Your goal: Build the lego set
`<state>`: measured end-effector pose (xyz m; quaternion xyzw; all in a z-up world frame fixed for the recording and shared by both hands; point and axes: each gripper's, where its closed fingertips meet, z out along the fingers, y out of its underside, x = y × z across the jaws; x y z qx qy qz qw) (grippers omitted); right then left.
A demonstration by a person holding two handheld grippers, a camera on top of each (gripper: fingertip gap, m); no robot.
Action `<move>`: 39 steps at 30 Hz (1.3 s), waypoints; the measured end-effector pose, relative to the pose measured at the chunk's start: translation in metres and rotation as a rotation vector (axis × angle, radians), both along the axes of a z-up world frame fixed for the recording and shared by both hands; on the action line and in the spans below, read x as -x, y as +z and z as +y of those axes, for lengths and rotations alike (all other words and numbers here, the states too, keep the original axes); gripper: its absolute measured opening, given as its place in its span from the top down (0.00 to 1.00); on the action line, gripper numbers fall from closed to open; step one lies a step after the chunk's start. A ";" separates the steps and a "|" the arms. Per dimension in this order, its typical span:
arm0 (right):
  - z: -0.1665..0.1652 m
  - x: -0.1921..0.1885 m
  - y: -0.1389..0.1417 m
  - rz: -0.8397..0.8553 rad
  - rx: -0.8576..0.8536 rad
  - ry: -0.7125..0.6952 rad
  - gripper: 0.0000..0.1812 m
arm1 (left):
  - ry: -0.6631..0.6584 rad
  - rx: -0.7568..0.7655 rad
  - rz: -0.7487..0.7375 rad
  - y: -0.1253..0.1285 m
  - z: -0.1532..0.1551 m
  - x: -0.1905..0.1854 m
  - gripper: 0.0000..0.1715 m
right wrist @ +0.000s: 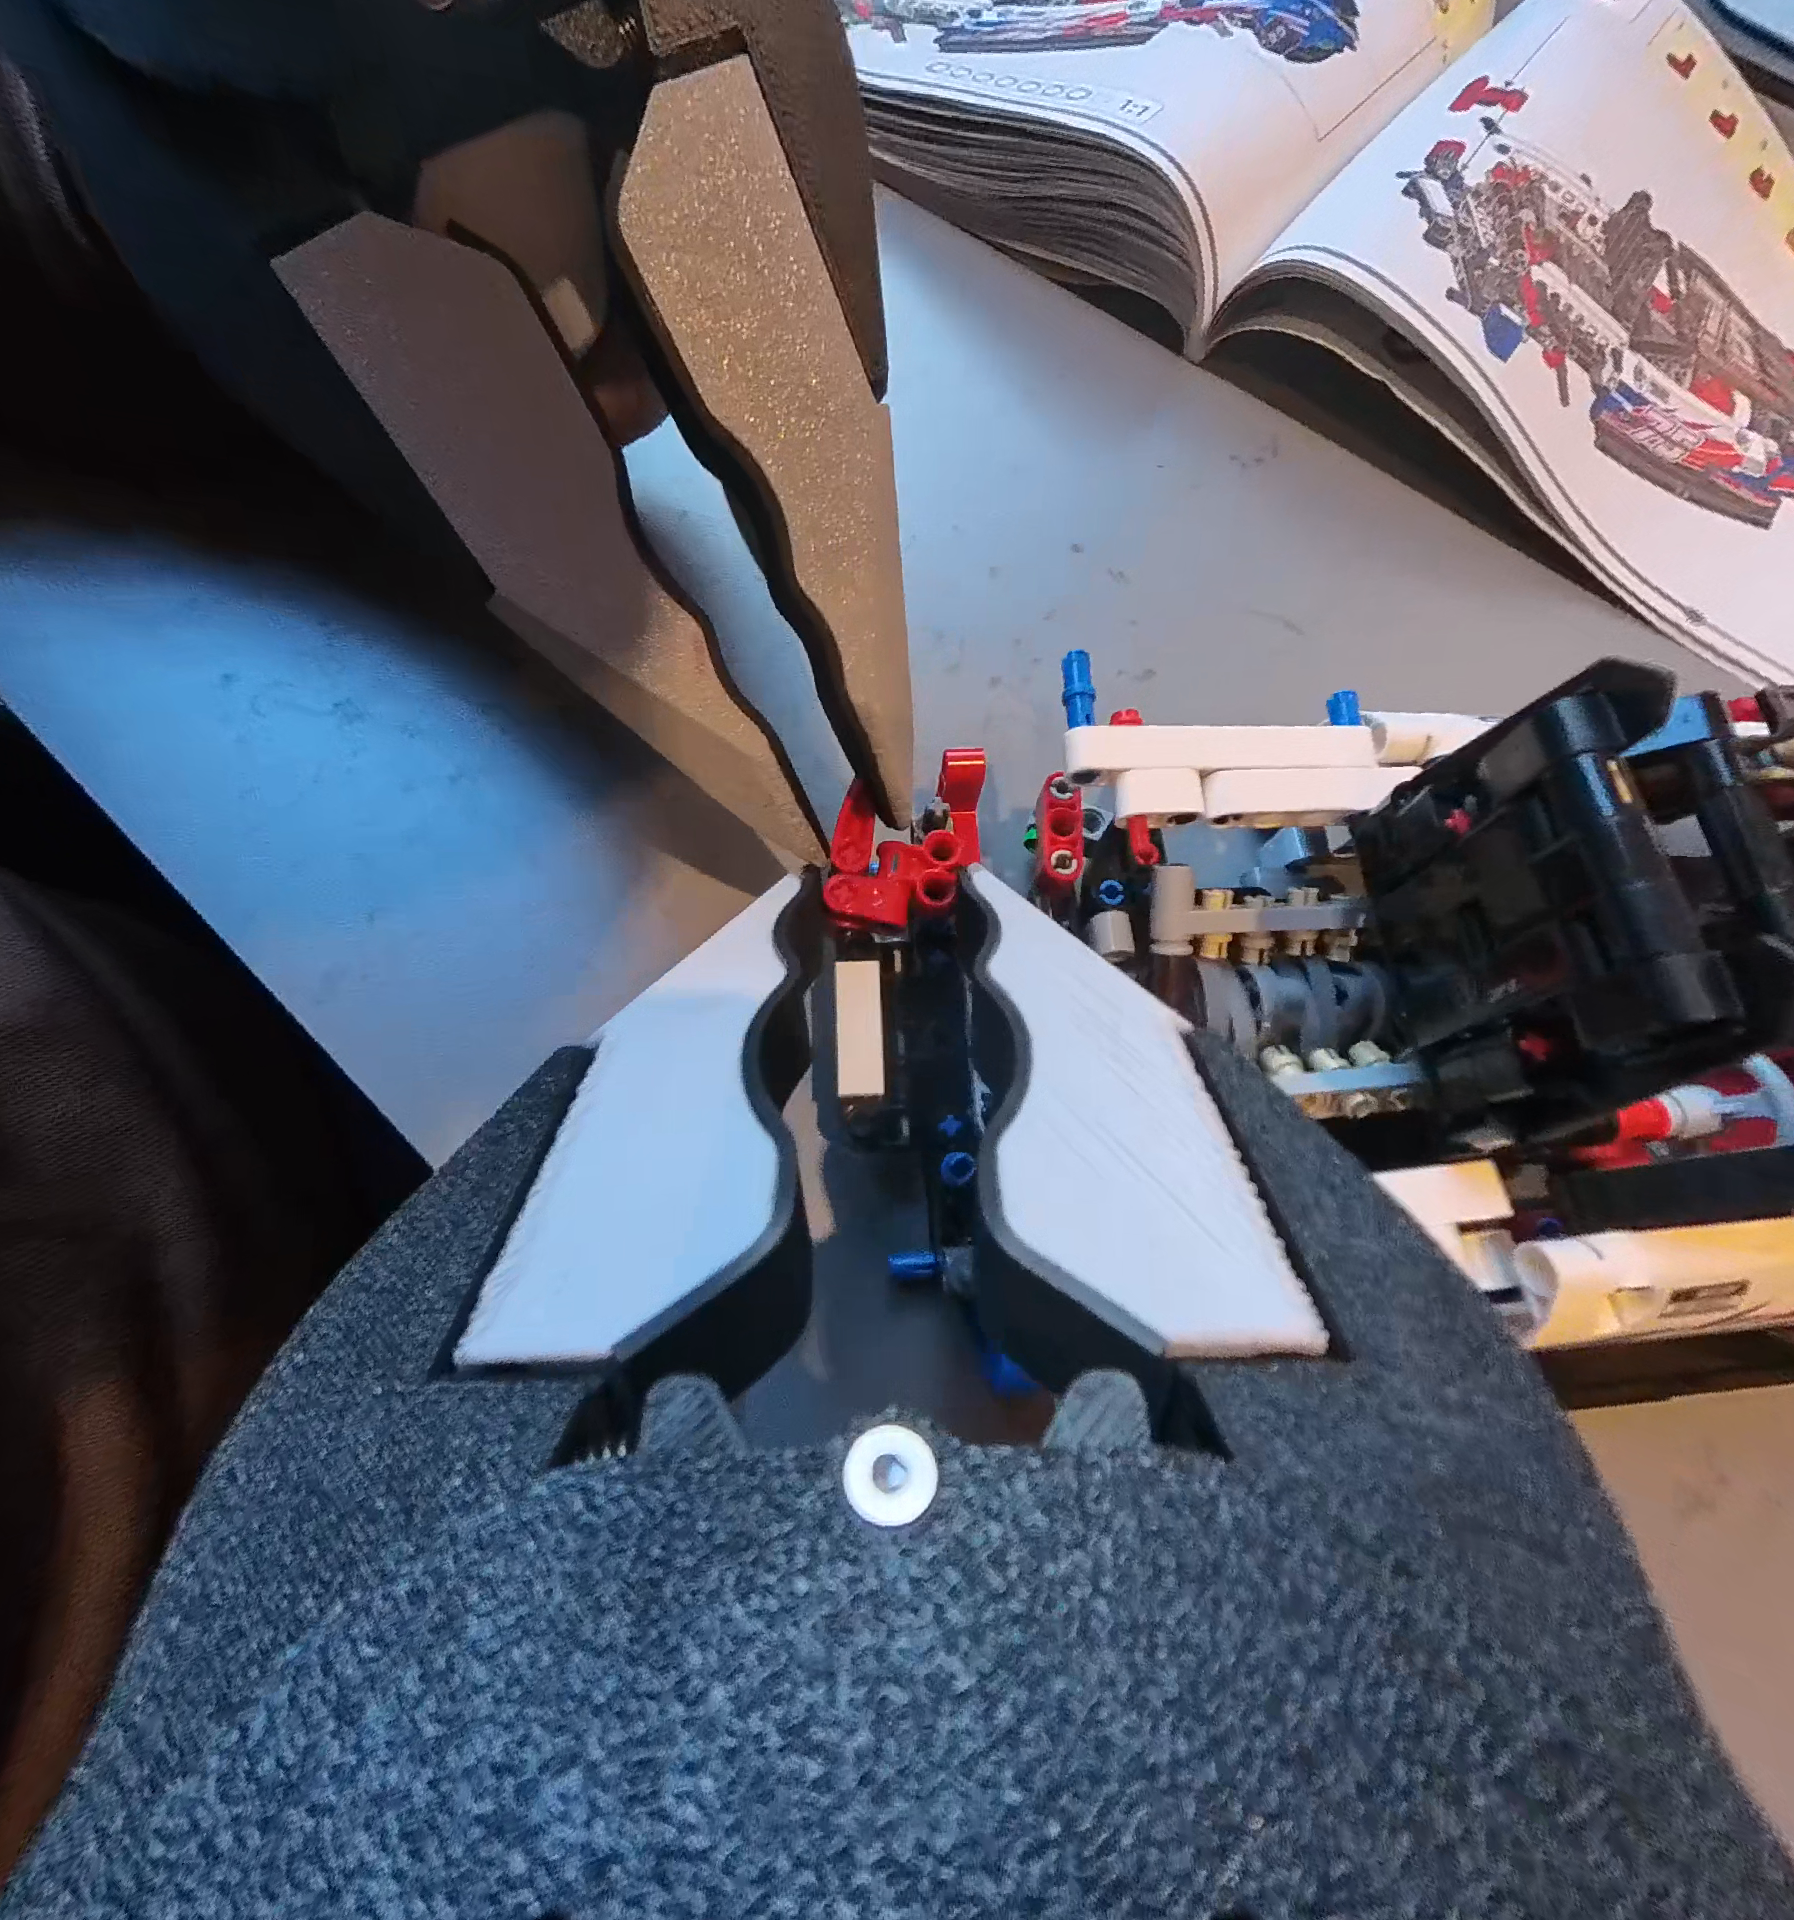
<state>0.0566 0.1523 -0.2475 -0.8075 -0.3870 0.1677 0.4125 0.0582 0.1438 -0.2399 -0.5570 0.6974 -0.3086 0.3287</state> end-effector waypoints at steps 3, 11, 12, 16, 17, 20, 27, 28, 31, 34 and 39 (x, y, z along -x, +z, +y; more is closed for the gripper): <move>-0.001 0.000 -0.001 0.011 0.015 0.002 0.86 | -0.028 -0.015 0.002 -0.001 -0.001 -0.001 0.96; -0.002 -0.004 -0.002 0.004 0.022 -0.010 0.85 | -0.123 -0.034 0.062 -0.001 -0.003 -0.005 0.97; -0.002 -0.004 -0.001 0.007 0.025 -0.012 0.85 | -0.132 -0.035 0.063 0.000 -0.004 -0.006 0.98; -0.006 -0.005 -0.001 0.001 0.015 -0.006 0.80 | -0.155 -0.024 0.059 0.003 -0.006 -0.010 0.98; -0.005 -0.006 -0.001 -0.008 0.002 -0.013 0.81 | -0.153 -0.019 0.054 0.004 -0.006 -0.011 0.98; -0.006 -0.012 0.002 -0.041 -0.044 -0.031 0.82 | -0.145 -0.019 0.056 0.002 -0.003 -0.012 0.98; -0.011 -0.017 0.006 -0.121 -0.140 -0.013 0.84 | -0.159 -0.011 0.059 0.001 -0.008 -0.013 0.98; -0.012 -0.017 0.006 -0.142 -0.156 -0.002 0.85 | -0.160 -0.014 0.059 0.001 -0.008 -0.014 0.98; -0.014 -0.017 0.002 -0.185 -0.170 0.030 0.83 | -0.168 -0.023 0.066 0.000 -0.009 -0.015 0.98; -0.015 -0.017 0.006 -0.217 -0.201 0.067 0.83 | -0.176 -0.022 0.069 0.001 -0.010 -0.016 0.98; -0.015 -0.018 0.001 -0.285 -0.207 0.107 0.85 | -0.178 -0.005 0.063 0.001 -0.010 -0.018 0.98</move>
